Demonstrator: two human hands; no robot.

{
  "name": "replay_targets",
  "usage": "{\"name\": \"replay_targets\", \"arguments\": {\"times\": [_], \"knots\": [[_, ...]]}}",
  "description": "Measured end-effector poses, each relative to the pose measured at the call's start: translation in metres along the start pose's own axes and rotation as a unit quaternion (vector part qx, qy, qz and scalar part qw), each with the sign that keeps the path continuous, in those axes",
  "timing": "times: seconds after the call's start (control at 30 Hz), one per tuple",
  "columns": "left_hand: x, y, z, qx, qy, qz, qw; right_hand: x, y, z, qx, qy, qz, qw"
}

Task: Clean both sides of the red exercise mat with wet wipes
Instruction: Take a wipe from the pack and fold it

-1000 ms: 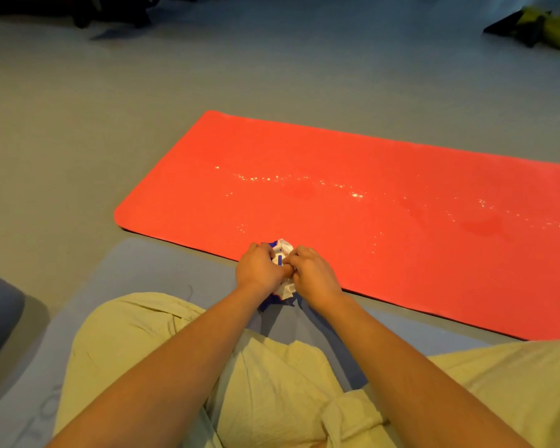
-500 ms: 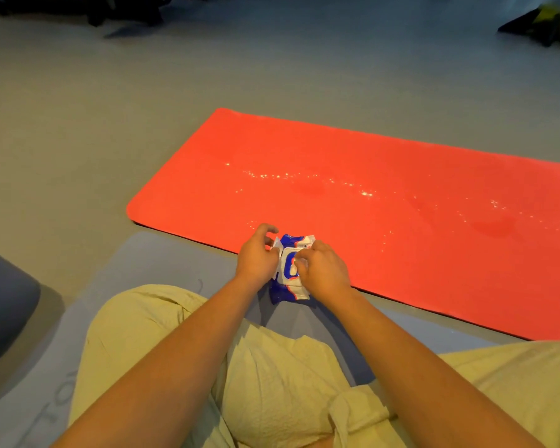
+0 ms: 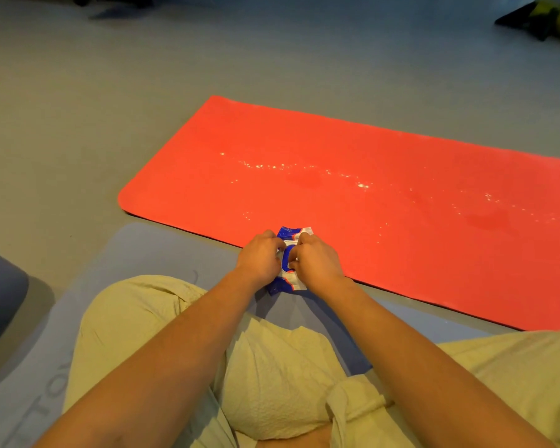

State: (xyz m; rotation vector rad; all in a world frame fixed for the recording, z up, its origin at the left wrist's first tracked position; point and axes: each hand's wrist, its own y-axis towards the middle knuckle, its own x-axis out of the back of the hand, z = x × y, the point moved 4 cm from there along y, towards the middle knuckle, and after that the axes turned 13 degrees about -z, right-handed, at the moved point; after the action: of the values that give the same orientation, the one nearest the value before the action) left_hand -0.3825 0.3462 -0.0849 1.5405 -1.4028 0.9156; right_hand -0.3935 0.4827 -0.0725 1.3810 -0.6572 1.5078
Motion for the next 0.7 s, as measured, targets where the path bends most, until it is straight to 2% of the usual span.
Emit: {"name": "replay_targets", "arguments": {"times": [0.17, 0.3, 0.43, 0.57, 0.63, 0.7], "knots": [[-0.002, 0.000, -0.001, 0.011, -0.013, -0.003, 1.000, 0.001, 0.006, 0.007, 0.007, -0.061, 0.024, 0.998], [-0.002, 0.000, -0.001, 0.020, -0.020, 0.002, 1.000, -0.004, 0.006, 0.008, -0.021, -0.038, 0.025, 0.999], [-0.003, -0.002, 0.000, 0.032, -0.053, 0.017, 0.998, -0.008, -0.002, -0.010, -0.121, 0.113, -0.010, 0.986], [-0.004, -0.001, 0.002, 0.068, -0.085, 0.028, 0.994, -0.010, -0.004, -0.010, -0.186, 0.240, 0.012, 0.953], [-0.004, 0.000, 0.003, 0.085, -0.099, 0.028, 0.991, -0.010, -0.006, -0.009, -0.220, 0.325, 0.024, 0.920], [-0.002, 0.000, 0.003, 0.087, -0.106, 0.023, 0.990, -0.005, -0.006, -0.011, -0.260, 0.427, 0.023, 0.865]]}}
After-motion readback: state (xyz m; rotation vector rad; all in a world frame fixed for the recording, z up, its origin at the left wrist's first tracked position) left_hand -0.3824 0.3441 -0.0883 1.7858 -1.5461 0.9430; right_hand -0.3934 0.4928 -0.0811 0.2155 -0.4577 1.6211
